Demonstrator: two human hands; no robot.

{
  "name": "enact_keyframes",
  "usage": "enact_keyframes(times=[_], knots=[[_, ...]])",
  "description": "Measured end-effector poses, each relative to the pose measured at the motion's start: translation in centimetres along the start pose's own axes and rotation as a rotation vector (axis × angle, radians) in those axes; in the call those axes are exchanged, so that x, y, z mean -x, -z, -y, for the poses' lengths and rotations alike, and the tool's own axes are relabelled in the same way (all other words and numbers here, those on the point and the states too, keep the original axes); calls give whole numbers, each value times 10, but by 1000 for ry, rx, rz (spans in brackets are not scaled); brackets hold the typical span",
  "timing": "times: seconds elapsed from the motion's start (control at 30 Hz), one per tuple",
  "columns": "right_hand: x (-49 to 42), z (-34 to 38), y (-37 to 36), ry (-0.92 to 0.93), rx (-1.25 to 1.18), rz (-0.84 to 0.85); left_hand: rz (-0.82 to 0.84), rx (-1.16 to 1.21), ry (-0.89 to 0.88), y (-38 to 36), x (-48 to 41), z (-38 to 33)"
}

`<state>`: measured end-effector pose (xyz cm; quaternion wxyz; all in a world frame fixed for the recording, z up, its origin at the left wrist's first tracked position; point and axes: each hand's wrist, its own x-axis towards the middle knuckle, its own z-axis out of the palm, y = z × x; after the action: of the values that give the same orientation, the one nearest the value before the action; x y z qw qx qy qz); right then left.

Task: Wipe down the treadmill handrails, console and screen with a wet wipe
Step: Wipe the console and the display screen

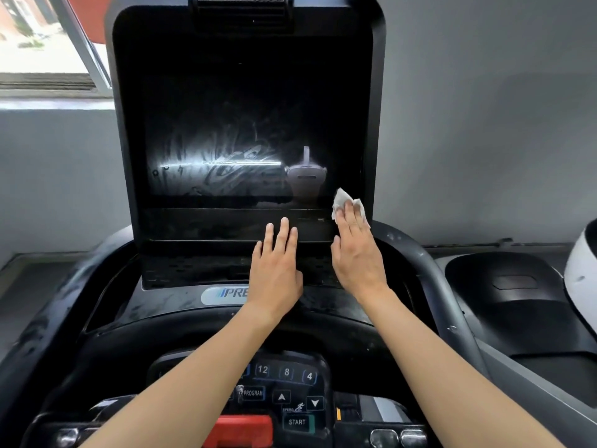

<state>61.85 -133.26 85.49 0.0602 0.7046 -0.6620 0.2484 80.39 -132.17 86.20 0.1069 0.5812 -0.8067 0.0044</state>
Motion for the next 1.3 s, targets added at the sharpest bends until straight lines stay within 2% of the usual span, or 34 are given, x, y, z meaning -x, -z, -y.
enact_keyframes(times=[0.17,0.3,0.53,0.8,0.9,1.07,1.3], knots=[[46,-4,-16,37,-50,4,-1,1,21,-6,5,-3],[26,7,-13,55,-89,16,16,5,39,-3,4,-10],[8,-6,-5,270,-74,69,11,-17,65,6,0,-20],[-29,-21,42,169,-124,-212,-136,-53,57,37,-36,-40],[-55,-27,57,72,-179,-188,-162,-43,-16,50,-56,-51],[-71,-37,68,33,-225,-36,-169,-10,-77,76,-88,-65],[-134,-39,91,54,-281,-72,-231,-1,-132,117,-139,-65]])
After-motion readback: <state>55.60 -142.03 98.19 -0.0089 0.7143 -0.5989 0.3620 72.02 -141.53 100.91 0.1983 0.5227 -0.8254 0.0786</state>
